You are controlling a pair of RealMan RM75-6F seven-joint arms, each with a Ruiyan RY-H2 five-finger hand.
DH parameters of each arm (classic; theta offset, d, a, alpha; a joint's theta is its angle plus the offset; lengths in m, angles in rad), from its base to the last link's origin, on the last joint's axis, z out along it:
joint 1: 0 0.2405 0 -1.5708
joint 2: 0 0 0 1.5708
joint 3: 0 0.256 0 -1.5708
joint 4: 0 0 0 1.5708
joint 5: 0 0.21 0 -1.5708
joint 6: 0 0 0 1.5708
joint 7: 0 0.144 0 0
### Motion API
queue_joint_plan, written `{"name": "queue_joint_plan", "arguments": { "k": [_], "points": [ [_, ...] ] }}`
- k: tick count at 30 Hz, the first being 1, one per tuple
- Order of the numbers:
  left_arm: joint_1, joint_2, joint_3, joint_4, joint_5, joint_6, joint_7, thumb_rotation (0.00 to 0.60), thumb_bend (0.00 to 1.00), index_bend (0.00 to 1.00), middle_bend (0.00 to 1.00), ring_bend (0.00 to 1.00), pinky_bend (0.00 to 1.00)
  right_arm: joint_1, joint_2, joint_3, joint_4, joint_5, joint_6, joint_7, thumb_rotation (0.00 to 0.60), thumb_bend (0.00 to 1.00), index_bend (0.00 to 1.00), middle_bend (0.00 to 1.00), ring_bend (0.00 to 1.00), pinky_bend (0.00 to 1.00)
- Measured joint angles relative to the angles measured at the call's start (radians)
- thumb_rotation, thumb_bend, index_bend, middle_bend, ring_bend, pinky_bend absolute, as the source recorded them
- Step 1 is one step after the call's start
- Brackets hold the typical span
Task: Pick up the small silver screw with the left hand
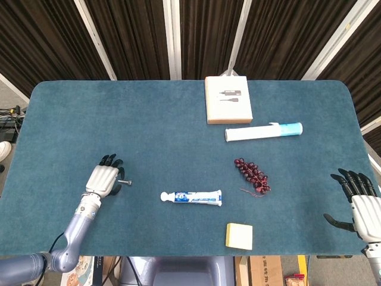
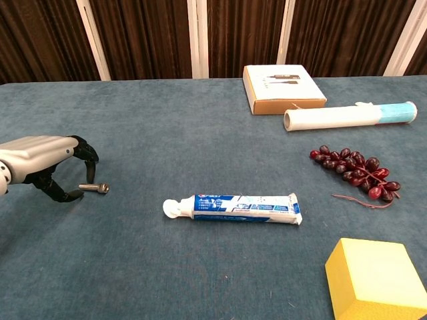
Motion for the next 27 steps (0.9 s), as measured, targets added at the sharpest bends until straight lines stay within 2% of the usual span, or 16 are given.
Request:
{"name": "queue_joint_plan", "arguments": {
  "k": [13, 23, 27],
  "points": [
    [-0.004, -0.007, 0.010, 0.012, -0.015, 0.012, 0.055, 0.600, 0.54, 0.51, 0.18, 0.00, 0.00, 0.001, -0.001, 0.002, 0.003, 0.006, -0.003, 0.002, 0.600, 0.15, 0.19, 0.11, 0.06, 0.00],
    [-0.005, 0.004, 0.013, 0.022, -0.012, 0.006, 0.051, 0.600, 0.54, 0.53, 0.18, 0.00, 0.00, 0.004, -0.003, 0.002, 0.004, 0.011, -0.012, 0.000, 0.600, 0.15, 0.19, 0.11, 0.06, 0.00],
    [-0.007, -0.001, 0.011, 0.024, 0.001, 0.012, 0.045, 0.600, 0.54, 0.50, 0.18, 0.00, 0.00, 0.007, -0.004, 0.000, 0.003, 0.010, -0.020, 0.002, 0.600, 0.15, 0.19, 0.11, 0.06, 0.00]
  ]
}}
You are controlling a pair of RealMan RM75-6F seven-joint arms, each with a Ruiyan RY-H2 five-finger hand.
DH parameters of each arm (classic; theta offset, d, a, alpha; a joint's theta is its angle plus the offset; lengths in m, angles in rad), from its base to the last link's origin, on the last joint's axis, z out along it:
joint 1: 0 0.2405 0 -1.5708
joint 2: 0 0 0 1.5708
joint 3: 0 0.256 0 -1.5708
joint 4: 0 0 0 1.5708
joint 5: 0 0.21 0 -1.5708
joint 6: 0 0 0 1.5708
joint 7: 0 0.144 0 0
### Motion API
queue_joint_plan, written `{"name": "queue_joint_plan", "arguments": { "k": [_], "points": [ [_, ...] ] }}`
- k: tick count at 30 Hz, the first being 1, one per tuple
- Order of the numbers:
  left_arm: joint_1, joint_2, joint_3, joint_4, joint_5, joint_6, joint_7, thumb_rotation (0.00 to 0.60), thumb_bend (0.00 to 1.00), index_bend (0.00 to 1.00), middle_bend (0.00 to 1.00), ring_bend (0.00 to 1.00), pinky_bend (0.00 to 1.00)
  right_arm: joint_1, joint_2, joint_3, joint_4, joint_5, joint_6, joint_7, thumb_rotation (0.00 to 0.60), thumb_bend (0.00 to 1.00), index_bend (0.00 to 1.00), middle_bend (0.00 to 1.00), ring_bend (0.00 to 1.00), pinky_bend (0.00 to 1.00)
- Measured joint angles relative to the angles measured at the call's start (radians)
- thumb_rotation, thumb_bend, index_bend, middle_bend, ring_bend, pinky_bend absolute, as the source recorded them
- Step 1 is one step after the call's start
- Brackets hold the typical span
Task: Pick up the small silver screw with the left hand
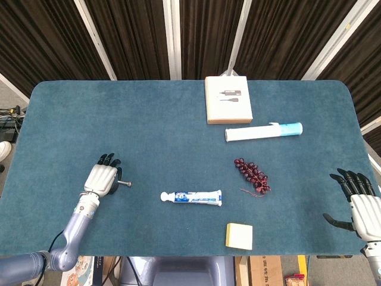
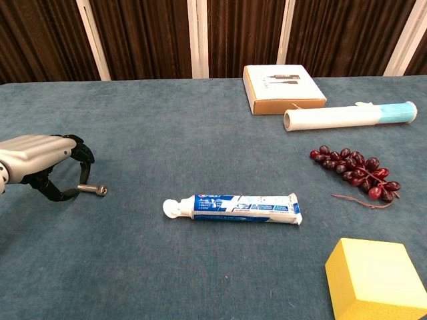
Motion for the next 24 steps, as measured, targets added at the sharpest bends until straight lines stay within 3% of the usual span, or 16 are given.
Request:
{"name": "queue_joint_plan", "arguments": {
  "k": [24],
  "points": [
    [-0.003, -0.022, 0.003, 0.024, 0.009, -0.003, -0.006, 0.600, 0.54, 0.49, 0.18, 0.00, 0.00, 0.001, 0.007, -0.001, -0.001, 0.002, -0.006, 0.009, 0.600, 0.15, 0.19, 0.11, 0.06, 0.00]
  ]
}}
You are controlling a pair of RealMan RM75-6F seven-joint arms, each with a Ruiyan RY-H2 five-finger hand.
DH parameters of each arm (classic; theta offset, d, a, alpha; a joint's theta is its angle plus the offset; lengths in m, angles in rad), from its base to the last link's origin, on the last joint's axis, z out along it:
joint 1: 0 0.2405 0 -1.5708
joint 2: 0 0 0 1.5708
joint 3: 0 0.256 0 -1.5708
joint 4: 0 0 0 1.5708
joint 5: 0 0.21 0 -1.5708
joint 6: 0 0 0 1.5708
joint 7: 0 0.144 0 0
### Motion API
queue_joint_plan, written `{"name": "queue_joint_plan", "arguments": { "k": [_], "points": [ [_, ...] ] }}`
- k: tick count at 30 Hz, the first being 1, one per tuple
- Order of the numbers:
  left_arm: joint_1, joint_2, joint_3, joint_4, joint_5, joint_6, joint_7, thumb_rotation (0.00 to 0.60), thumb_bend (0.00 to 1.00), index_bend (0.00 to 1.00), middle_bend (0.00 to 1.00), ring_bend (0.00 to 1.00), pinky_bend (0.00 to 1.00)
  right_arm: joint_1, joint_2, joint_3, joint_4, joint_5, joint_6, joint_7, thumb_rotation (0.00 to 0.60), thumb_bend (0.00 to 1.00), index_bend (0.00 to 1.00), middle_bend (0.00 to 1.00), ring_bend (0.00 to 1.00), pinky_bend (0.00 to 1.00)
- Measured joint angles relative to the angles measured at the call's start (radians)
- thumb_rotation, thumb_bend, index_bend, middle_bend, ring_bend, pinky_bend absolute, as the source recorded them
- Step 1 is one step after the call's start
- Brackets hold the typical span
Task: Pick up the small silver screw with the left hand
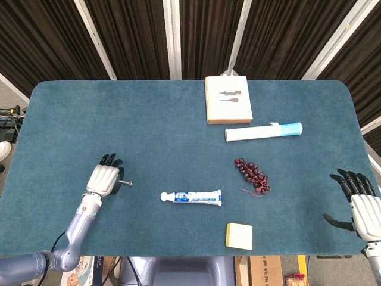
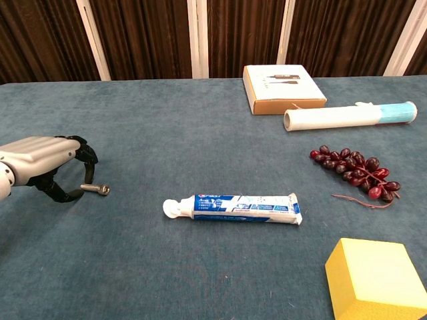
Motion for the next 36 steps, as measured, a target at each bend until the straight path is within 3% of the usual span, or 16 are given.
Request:
{"name": "queue_joint_plan", "arguments": {
  "k": [24, 36],
  "points": [
    [0.003, 0.019, 0.001, -0.017, 0.022, 0.008, -0.001, 0.600, 0.56, 0.55, 0.19, 0.00, 0.00, 0.002, 0.007, -0.001, -0.003, 0.004, -0.008, 0.011, 0.600, 0.15, 0.19, 0.11, 0.06, 0.00],
    [-0.001, 0.067, -0.007, -0.101, 0.040, 0.085, 0.121, 0.600, 0.55, 0.55, 0.19, 0.00, 0.00, 0.005, 0.005, -0.003, -0.007, 0.003, -0.014, 0.001, 0.600, 0.15, 0.19, 0.11, 0.06, 0.00]
  ]
}}
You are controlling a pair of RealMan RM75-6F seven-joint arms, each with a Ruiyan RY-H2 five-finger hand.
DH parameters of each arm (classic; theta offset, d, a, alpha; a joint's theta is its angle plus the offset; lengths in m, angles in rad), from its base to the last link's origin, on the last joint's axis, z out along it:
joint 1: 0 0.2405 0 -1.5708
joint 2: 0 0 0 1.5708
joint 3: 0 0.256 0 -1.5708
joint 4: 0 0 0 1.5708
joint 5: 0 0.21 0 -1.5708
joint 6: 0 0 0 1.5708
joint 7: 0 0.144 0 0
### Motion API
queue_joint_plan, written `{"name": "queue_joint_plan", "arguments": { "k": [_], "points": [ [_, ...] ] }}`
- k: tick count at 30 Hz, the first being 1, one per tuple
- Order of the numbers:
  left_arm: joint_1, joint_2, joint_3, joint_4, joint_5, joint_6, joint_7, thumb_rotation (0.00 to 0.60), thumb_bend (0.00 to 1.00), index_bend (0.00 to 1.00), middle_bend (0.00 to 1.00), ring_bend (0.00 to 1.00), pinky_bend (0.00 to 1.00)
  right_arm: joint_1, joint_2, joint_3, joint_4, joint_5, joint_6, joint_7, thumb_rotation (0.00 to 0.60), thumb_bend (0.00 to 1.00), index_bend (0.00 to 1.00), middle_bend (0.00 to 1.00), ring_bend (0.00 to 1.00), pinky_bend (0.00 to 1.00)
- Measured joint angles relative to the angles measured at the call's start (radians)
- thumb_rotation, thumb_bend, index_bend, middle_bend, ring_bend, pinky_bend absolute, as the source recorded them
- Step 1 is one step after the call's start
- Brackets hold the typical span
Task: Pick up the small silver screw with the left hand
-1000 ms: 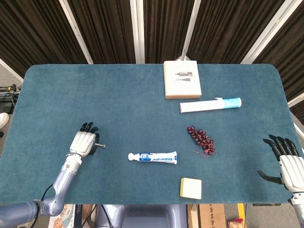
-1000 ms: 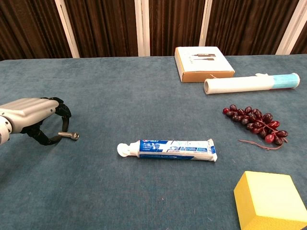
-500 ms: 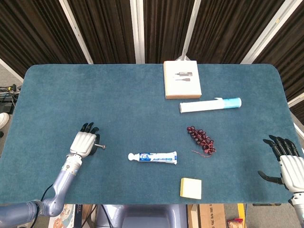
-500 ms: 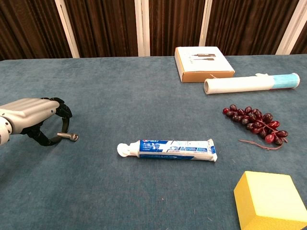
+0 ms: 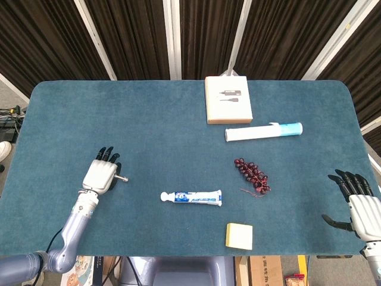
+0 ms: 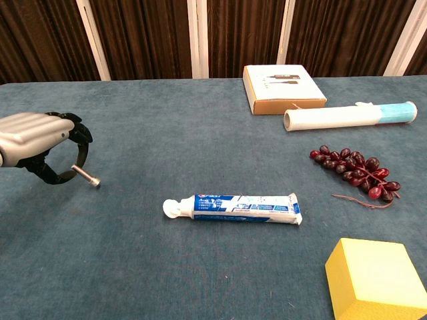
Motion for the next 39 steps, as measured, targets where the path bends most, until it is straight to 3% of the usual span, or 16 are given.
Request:
{"name": "queue_joint_plan", "arguments": {
  "k": [8, 15, 29, 39],
  "points": [
    [-0.003, 0.009, 0.006, -0.045, 0.009, 0.072, 0.153, 0.600, 0.55, 0.55, 0.19, 0.00, 0.00, 0.002, 0.000, 0.000, 0.002, 0.001, -0.004, 0.004, 0.600, 0.15, 0.19, 0.11, 0.06, 0.00],
    [-0.005, 0.007, 0.004, -0.060, -0.033, 0.078, 0.200, 0.600, 0.55, 0.54, 0.18, 0.00, 0.00, 0.001, 0.002, -0.001, 0.004, 0.001, -0.004, 0.010, 0.600, 0.15, 0.19, 0.11, 0.06, 0.00],
    [-0.037, -0.018, -0.013, -0.095, -0.202, 0.111, 0.422, 0.600, 0.55, 0.53, 0.18, 0.00, 0.00, 0.005, 0.001, -0.002, 0.006, -0.002, -0.011, 0.023, 0.600, 0.15, 0.19, 0.11, 0.06, 0.00],
    [-0.053, -0.027, -0.014, -0.103, -0.234, 0.123, 0.447, 0.600, 0.50, 0.38, 0.17, 0.00, 0.00, 0.005, 0.001, -0.002, 0.009, -0.004, -0.010, 0.024, 0.600, 0.15, 0.19, 0.11, 0.06, 0.00]
  ]
}}
